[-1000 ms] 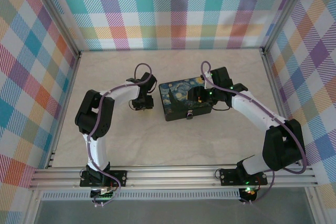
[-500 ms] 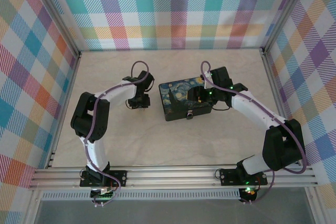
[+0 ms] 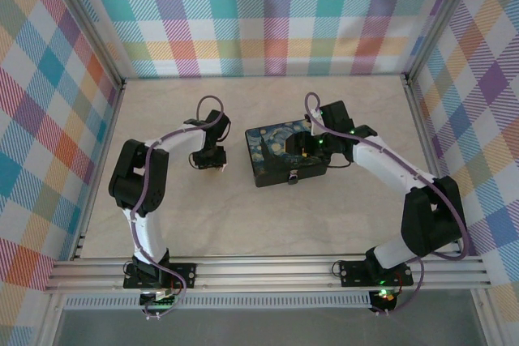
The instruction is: Unlock the padlock with the key
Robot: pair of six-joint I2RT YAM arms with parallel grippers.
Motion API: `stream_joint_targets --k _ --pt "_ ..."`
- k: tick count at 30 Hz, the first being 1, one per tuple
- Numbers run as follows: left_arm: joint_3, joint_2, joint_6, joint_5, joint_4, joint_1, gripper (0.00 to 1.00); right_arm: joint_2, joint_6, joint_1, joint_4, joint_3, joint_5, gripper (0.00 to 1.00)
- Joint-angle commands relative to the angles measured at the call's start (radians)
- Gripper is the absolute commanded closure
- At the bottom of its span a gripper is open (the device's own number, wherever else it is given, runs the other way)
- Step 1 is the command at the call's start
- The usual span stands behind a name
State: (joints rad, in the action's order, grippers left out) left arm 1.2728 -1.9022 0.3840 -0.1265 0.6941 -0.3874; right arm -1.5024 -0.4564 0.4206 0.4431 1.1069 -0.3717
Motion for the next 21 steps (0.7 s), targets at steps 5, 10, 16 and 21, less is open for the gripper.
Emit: stream_joint_targets --k 5,10,16,21 --pt "-0.012 0.055 -0.028 0.017 0.016 -0.032 0.72 -0.021 0.008 0.01 0.008 0.044 -0.018 0.37" --pt "-0.01 0.044 -0.04 0.003 0.024 -0.036 0.72 -0.017 0.003 0.015 -0.008 0.026 -0.013 0.37" --pt "0.006 -0.01 -0.041 0.012 -0.001 -0.028 0.73 -0.009 0.007 0.017 0.003 0.016 -0.009 0.37" --pt "0.023 -0.048 -0.062 0.004 -0.011 -0.014 0.78 0.014 0.022 0.017 0.025 0.018 0.008 0.36"
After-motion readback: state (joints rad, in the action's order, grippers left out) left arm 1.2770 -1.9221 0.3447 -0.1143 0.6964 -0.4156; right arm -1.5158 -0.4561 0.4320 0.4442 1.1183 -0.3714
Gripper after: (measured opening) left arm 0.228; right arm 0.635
